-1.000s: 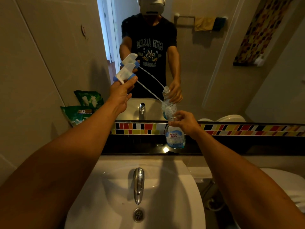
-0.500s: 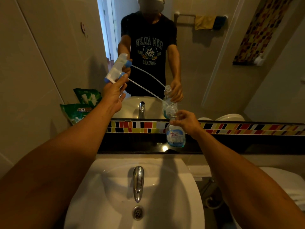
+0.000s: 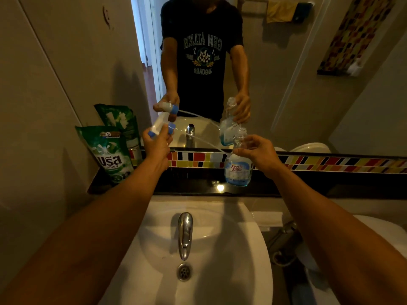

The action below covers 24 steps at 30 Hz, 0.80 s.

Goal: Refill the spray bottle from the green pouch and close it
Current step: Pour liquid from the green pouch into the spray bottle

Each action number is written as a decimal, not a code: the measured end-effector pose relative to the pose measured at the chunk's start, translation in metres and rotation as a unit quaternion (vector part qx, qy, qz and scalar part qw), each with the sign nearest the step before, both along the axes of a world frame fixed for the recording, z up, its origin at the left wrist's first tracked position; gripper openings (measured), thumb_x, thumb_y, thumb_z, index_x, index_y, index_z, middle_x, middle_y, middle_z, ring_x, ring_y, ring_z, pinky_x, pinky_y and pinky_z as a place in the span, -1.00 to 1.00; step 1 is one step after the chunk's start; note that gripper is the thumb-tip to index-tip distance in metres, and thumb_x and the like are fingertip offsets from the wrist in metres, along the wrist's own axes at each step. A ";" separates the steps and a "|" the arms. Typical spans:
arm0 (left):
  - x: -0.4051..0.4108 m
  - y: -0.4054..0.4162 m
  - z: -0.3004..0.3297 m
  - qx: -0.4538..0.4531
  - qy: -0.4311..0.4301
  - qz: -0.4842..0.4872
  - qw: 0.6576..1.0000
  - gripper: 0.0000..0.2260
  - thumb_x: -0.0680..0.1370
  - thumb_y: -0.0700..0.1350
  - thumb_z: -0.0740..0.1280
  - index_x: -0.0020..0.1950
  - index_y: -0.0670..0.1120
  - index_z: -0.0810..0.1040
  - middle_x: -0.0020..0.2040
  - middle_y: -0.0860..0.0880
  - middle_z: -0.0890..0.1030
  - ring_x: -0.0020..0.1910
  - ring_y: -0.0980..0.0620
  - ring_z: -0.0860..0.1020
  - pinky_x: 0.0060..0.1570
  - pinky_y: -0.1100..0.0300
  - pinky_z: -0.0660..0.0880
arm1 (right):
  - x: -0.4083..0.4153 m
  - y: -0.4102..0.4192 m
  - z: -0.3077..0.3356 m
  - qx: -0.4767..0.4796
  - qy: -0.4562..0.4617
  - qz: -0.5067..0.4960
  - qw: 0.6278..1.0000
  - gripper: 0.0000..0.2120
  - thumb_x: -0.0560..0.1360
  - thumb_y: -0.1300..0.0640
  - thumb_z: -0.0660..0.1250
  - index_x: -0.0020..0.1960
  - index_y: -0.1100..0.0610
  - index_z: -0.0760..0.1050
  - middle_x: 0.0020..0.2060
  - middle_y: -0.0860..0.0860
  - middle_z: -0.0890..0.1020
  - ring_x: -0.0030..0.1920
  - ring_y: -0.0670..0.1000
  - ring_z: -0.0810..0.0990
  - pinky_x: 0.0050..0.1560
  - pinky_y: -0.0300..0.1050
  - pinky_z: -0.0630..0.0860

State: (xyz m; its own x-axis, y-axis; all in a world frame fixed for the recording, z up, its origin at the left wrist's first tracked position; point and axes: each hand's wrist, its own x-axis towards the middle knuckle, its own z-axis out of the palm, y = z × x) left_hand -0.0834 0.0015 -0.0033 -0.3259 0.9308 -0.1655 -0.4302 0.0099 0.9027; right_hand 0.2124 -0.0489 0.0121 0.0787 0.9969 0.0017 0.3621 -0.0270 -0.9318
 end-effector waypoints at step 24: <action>-0.007 0.015 -0.124 -0.300 0.164 0.035 0.939 -0.69 0.66 -0.24 0.19 0.39 -0.28 0.42 -0.03 -0.19 0.50 -0.13 -0.11 0.54 0.03 0.04 0.49 | -0.015 0.021 -0.051 -0.021 -0.001 0.014 1.000 -0.60 0.48 0.16 0.54 0.29 0.11 0.57 0.09 -0.06 0.68 0.12 -0.04 0.66 0.22 0.11 0.64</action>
